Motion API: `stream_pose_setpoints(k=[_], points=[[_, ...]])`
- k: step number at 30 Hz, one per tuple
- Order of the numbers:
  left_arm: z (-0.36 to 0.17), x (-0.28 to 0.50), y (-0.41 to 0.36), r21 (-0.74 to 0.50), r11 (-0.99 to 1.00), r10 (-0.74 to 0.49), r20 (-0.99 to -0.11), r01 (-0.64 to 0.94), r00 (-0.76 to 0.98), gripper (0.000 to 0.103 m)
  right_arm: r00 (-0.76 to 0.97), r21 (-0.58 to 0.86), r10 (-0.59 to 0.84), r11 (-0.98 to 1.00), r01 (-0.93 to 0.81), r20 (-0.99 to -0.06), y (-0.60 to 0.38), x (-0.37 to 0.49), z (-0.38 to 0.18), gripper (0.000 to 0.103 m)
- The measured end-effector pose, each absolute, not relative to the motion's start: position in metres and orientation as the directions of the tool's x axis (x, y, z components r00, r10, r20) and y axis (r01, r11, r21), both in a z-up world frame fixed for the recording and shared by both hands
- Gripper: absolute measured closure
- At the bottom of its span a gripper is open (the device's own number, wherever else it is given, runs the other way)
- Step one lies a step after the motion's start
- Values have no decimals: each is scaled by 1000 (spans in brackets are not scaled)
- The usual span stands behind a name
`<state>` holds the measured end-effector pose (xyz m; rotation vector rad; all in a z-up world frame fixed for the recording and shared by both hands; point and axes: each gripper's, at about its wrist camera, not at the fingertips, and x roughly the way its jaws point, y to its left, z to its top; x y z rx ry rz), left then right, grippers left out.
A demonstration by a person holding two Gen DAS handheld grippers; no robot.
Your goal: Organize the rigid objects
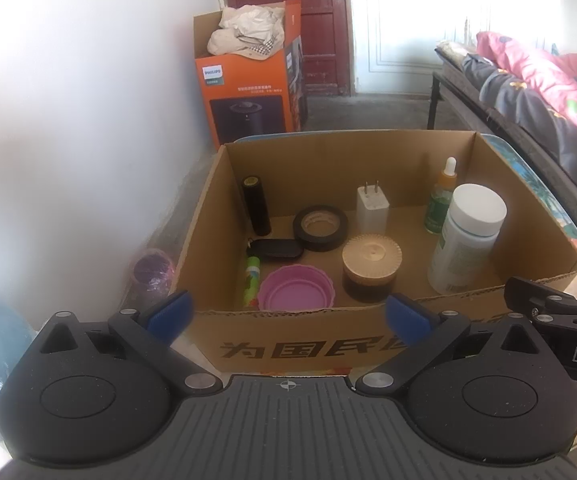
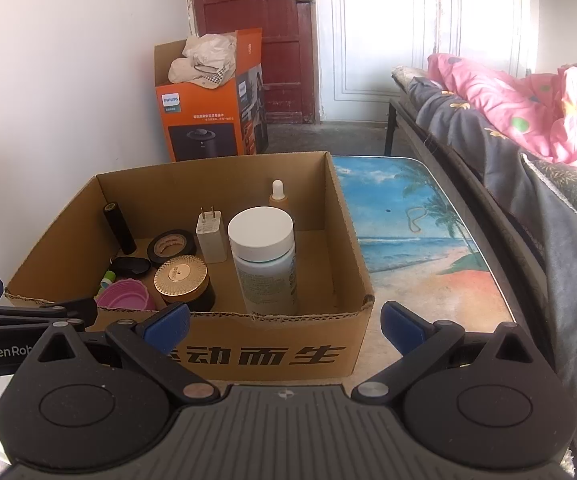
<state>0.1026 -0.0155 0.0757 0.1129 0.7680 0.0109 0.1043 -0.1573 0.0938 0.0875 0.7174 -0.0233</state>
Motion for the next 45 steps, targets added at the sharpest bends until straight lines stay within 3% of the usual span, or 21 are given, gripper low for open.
stream_pose_setpoints(k=[45], points=[[75, 103, -15, 108, 994, 55, -699, 28, 713, 1, 744, 79, 8, 995, 59, -668, -158, 106, 91, 0]])
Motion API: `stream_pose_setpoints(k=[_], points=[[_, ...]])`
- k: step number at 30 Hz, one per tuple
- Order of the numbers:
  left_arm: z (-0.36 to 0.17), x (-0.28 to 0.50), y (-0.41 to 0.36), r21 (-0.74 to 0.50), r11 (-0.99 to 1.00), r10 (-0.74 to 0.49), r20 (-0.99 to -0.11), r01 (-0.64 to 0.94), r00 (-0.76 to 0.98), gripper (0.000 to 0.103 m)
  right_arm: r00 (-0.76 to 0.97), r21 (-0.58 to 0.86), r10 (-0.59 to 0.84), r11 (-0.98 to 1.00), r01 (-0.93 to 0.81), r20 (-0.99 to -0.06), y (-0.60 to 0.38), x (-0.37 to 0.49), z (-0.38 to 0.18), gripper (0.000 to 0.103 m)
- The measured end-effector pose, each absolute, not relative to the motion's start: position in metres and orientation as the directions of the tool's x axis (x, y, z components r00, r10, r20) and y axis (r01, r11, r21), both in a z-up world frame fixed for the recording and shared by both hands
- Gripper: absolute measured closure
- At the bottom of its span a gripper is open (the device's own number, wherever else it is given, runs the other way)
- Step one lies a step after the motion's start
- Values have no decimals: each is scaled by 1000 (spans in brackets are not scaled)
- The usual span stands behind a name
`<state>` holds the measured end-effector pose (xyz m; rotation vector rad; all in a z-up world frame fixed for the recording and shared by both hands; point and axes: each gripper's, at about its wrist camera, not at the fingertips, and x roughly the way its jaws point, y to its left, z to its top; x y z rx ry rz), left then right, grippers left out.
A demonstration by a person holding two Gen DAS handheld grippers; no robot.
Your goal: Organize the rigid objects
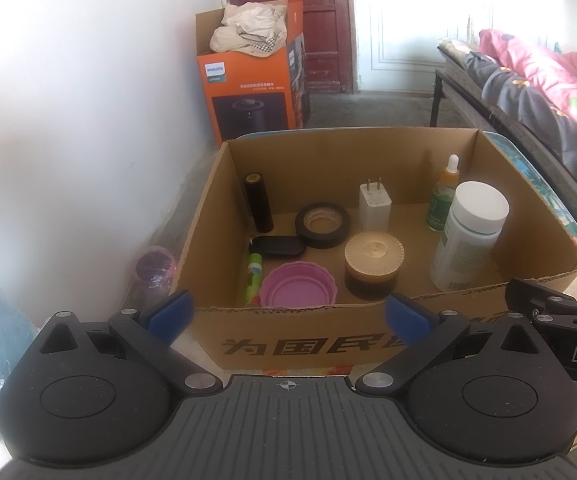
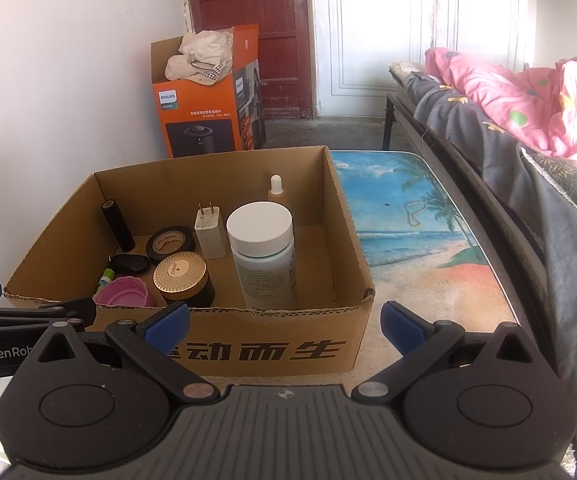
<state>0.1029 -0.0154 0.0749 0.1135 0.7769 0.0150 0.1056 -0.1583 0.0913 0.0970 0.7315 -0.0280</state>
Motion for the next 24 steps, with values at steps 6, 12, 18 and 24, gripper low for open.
stream_pose_setpoints(k=[6, 12, 18, 24], points=[[75, 101, -17, 109, 994, 60, -698, 23, 714, 1, 744, 79, 9, 995, 59, -668, -159, 106, 91, 0], [76, 101, -18, 109, 994, 62, -698, 21, 713, 1, 743, 80, 8, 995, 62, -670, -158, 105, 92, 0], [75, 101, -17, 111, 994, 62, -698, 22, 714, 1, 742, 81, 8, 995, 62, -670, -158, 105, 92, 0], [76, 101, -18, 110, 994, 63, -698, 21, 714, 1, 742, 81, 7, 995, 63, -670, -158, 105, 92, 0]])
